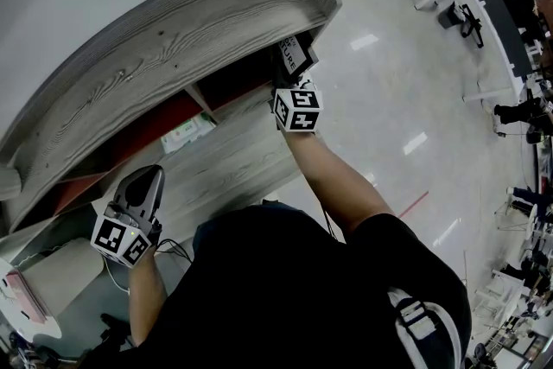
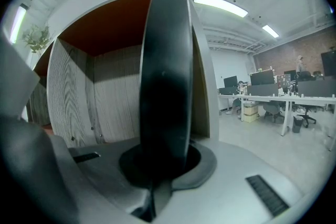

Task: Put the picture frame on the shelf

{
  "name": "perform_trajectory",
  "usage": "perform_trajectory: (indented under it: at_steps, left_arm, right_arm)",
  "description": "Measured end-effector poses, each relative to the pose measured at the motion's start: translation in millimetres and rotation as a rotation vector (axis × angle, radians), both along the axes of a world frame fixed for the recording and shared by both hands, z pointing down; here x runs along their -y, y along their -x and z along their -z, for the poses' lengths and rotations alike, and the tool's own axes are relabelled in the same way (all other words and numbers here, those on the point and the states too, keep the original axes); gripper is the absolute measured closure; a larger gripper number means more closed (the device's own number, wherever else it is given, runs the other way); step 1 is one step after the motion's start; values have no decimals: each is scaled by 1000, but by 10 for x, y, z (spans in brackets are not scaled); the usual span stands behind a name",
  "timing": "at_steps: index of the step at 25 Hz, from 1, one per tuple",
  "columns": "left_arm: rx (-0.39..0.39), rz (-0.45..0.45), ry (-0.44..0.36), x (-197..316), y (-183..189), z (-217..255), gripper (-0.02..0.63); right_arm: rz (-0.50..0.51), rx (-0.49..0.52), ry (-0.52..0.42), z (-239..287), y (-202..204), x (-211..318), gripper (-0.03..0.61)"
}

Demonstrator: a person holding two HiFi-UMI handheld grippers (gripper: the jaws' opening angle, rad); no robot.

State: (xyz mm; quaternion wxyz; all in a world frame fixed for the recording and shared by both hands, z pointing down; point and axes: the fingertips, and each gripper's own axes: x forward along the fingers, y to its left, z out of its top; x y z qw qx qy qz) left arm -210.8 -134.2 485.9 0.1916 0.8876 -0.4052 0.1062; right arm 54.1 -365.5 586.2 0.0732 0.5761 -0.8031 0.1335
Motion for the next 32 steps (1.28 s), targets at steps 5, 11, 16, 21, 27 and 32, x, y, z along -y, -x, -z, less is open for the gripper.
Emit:
perform_trajectory:
  at_steps: [5, 11, 16, 21, 27, 32]
  left_arm:
    - [0, 2, -5, -8, 14, 34, 594]
    - [-2, 5, -1, -12, 40, 1, 594]
    - [-5, 11, 3, -27, 61, -8, 594]
    - [-6, 14, 2, -26, 77, 16, 594]
    - [-6, 14, 6, -29, 88, 2, 594]
    - [-5, 16, 6, -29, 100, -1, 594]
  right_arm:
    - [-11, 1, -5, 14, 9, 16, 555]
    - [-19, -3, -13, 4, 27, 56, 555]
    - [-19, -5, -15, 0, 42, 79, 555]
    - [-18, -6, -17, 17, 54, 109, 555]
    - [-19, -5, -14, 12, 74, 153, 555]
    - [-18, -5, -11, 6, 85, 174, 555]
